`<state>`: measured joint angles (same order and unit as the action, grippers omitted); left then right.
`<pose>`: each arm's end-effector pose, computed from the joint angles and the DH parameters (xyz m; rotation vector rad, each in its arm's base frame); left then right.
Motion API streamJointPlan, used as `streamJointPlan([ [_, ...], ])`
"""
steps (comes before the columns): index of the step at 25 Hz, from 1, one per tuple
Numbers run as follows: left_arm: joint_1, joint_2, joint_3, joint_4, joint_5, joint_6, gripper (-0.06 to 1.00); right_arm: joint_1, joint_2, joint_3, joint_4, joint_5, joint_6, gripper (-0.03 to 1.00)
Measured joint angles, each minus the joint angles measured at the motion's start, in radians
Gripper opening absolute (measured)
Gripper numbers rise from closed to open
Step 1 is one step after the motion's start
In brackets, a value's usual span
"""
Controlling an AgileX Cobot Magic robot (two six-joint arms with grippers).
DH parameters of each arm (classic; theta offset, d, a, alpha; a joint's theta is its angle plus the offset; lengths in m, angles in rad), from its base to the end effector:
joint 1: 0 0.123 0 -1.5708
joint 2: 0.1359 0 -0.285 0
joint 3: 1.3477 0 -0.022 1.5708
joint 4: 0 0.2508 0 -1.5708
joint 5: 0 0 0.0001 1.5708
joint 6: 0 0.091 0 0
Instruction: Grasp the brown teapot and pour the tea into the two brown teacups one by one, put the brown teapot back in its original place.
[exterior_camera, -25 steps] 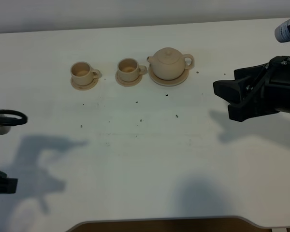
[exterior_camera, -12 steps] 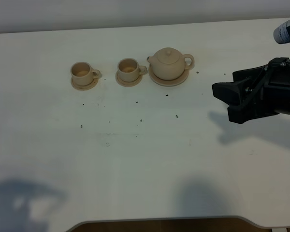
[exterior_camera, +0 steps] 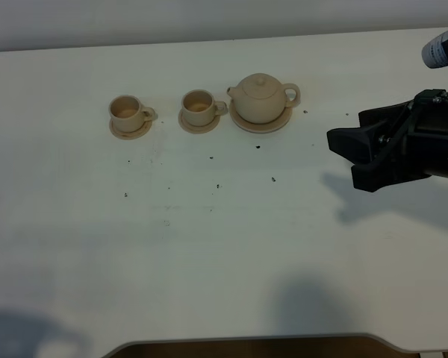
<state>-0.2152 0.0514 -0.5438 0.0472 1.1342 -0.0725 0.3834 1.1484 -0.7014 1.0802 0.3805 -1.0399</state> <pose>-0.0040 0.0049 0.2839 0.1475 2.1214 -0.1130 0.2071 0.1158 0.2840 -0.5946 2.0542 0.5851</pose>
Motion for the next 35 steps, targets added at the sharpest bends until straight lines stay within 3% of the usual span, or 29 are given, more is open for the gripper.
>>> streamJointPlan([
  [4, 0.0, -0.001, 0.035, -0.004, -0.063, 0.011, 0.37, 0.0, 0.0, 0.0, 0.0, 0.002, 0.0, 0.49],
  [15, 0.0, -0.001, 0.036, -0.027, -0.074, 0.052, 0.37, 0.0, 0.0, 0.0, 0.0, 0.004, -0.001, 0.49],
  [26, 0.191, -0.043, 0.036, -0.027, -0.078, 0.052, 0.37, 0.0, 0.021, 0.0, 0.028, 0.004, -0.004, 0.49],
  [35, 0.208, -0.055, 0.037, -0.027, -0.078, 0.052, 0.37, 0.0, 0.159, -0.081, 0.073, 0.026, -0.09, 0.49],
])
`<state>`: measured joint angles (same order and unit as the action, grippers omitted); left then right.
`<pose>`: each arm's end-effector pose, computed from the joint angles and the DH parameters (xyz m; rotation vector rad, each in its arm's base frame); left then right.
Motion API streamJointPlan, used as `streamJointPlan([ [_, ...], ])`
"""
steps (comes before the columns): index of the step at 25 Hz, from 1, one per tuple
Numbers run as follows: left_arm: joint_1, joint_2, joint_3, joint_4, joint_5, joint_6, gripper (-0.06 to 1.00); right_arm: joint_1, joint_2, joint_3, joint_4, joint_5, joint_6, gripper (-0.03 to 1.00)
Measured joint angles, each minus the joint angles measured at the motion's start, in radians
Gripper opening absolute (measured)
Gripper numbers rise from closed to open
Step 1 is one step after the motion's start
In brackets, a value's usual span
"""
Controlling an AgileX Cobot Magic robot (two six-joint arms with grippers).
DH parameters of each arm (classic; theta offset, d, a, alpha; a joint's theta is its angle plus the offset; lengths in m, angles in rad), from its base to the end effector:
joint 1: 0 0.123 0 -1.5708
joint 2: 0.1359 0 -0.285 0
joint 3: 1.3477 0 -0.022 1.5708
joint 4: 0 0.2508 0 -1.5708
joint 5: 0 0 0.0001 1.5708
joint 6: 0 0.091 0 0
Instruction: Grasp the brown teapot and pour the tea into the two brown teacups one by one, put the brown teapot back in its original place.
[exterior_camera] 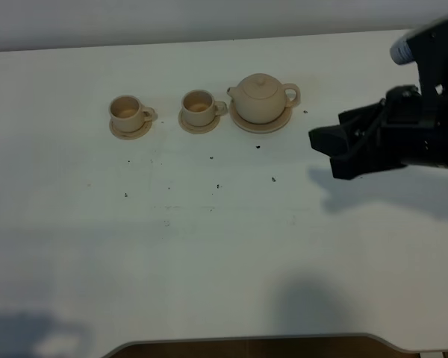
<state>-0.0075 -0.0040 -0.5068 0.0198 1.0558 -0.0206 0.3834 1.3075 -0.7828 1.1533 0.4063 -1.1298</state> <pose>-0.0060 0.0016 0.2796 -0.0143 2.0284 0.0059 0.2379 0.1315 0.2707 -0.6358 2.1057 0.6144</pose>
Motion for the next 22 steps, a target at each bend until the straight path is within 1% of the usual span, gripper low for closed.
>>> streamJointPlan([
  [4, 0.0, 0.0, 0.0, 0.0, 0.0, 0.001, 0.37, 0.0, 0.1, -0.124, -0.003, 0.047, -0.02, 0.49],
  [7, 0.0, 0.0, 0.0, 0.0, 0.0, 0.003, 0.37, 0.0, 0.205, -0.24, -0.059, 0.132, -0.019, 0.49],
  [9, 0.0, 0.0, 0.0, 0.0, 0.0, 0.003, 0.37, 0.0, 0.283, -0.333, -0.113, 0.217, 0.0, 0.49],
  [11, 0.0, 0.0, 0.0, 0.0, 0.0, 0.003, 0.37, 0.0, 0.351, -0.425, -0.19, 0.298, 0.034, 0.49],
  [13, 0.0, 0.0, 0.0, 0.0, 0.0, 0.003, 0.37, 0.0, 0.42, -0.521, -0.299, 0.38, 0.083, 0.49],
  [16, 0.0, 0.0, 0.0, 0.0, 0.0, 0.003, 0.37, 0.001, 0.506, -0.67, -0.47, 0.477, 0.138, 0.49],
  [19, 0.0, 0.0, 0.0, 0.0, 0.0, 0.003, 0.37, 0.001, 0.577, -0.79, -0.606, 0.539, 0.149, 0.49],
  [22, 0.0, 0.0, 0.0, 0.0, 0.0, 0.003, 0.37, 0.001, 0.631, -0.886, -0.711, 0.568, 0.145, 0.49],
])
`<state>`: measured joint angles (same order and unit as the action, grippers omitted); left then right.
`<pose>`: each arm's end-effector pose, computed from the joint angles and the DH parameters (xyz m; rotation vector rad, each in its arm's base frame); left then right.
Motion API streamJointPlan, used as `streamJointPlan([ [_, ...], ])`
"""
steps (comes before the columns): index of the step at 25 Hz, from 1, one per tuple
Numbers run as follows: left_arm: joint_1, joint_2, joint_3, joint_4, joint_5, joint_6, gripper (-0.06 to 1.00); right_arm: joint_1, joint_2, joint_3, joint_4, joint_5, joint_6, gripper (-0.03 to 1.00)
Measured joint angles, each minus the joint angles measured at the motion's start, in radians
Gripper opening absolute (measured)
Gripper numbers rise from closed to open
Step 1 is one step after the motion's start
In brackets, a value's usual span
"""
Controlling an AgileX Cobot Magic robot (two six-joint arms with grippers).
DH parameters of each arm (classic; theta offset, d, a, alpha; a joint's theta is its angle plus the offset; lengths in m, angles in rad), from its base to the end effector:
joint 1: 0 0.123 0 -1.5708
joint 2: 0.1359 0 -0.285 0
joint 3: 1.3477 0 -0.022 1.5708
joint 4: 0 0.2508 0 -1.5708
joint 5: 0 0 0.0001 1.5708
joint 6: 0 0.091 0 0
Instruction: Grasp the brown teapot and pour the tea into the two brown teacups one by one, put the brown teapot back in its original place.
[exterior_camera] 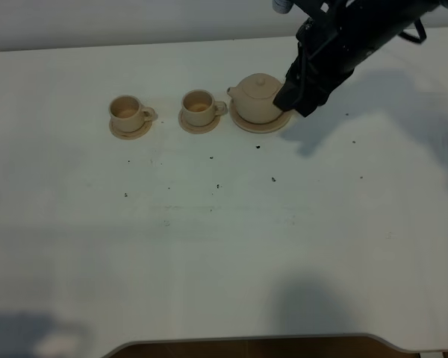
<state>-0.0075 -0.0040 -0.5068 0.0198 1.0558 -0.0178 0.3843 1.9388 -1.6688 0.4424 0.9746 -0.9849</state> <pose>-0.0060 0.0016 0.2796 -0.0114 2.0284 0.0077 0.3828 0.1896 0.2724 -1.4673 2.1560 0.3664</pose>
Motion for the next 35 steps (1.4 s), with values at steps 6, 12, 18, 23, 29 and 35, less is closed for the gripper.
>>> streamJointPlan([
  [6, 0.0, 0.0, 0.0, 0.0, 0.0, 0.0, 0.37, -0.004, 0.11, -0.126, -0.167, 0.006, -0.044, 0.49],
  [12, 0.0, 0.0, 0.0, 0.0, 0.0, 0.0, 0.37, -0.037, 0.265, -0.32, -0.16, 0.029, -0.206, 0.49],
  [18, 0.0, 0.0, 0.0, 0.0, 0.0, 0.0, 0.37, -0.048, 0.401, -0.487, -0.076, 0.05, -0.414, 0.49],
  [23, 0.0, 0.0, 0.0, 0.0, 0.0, 0.0, 0.37, -0.062, 0.459, -0.516, -0.054, 0.075, -0.48, 0.49],
  [29, 0.0, 0.0, 0.0, 0.0, 0.0, 0.0, 0.37, -0.064, 0.513, -0.518, -0.065, 0.059, -0.538, 0.49],
  [35, 0.0, 0.0, 0.0, 0.0, 0.0, 0.0, 0.37, -0.064, 0.518, -0.519, -0.071, -0.007, -0.569, 0.44],
])
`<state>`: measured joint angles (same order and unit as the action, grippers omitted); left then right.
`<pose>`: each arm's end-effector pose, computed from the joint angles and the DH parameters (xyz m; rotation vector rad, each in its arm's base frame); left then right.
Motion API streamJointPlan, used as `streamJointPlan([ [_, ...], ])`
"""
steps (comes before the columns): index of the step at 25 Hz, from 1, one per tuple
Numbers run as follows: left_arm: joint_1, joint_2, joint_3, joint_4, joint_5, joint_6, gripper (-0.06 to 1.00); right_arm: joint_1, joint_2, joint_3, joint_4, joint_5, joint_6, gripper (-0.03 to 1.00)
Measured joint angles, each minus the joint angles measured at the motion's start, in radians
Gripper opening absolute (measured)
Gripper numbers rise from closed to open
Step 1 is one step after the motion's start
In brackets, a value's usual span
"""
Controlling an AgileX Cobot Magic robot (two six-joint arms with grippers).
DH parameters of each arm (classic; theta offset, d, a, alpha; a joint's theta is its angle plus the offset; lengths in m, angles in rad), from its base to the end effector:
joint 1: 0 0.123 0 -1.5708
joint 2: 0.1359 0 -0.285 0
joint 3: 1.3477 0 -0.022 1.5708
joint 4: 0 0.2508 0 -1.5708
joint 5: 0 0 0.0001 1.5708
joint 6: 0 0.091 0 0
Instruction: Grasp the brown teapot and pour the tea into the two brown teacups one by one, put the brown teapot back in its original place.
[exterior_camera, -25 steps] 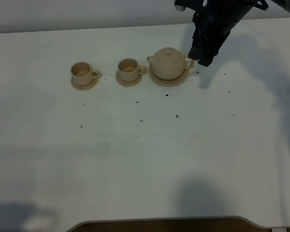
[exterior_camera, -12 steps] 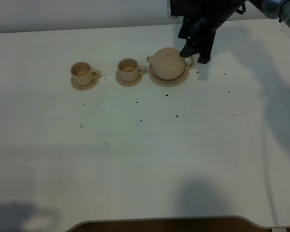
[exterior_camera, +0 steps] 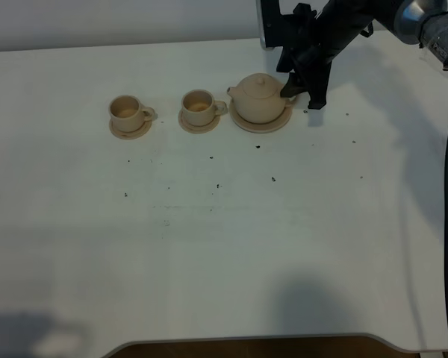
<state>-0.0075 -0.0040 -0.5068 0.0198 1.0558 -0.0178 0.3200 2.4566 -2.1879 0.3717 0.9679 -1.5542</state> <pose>-0.0060 0.0016 0.2796 -0.0114 2.0284 0.0077 0.4962 0.1932 0.1701 -1.9780 1.6900 0.0548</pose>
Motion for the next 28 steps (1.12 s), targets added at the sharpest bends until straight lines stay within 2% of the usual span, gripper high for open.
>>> streamJointPlan([
  [14, 0.0, 0.0, 0.0, 0.0, 0.0, 0.0, 0.37, -0.005, 0.03, -0.005, -0.046, -0.047, -0.021, 0.42],
  [28, 0.0, 0.0, 0.0, 0.0, 0.0, 0.0, 0.37, -0.005, 0.033, -0.005, -0.086, -0.03, -0.022, 0.42],
])
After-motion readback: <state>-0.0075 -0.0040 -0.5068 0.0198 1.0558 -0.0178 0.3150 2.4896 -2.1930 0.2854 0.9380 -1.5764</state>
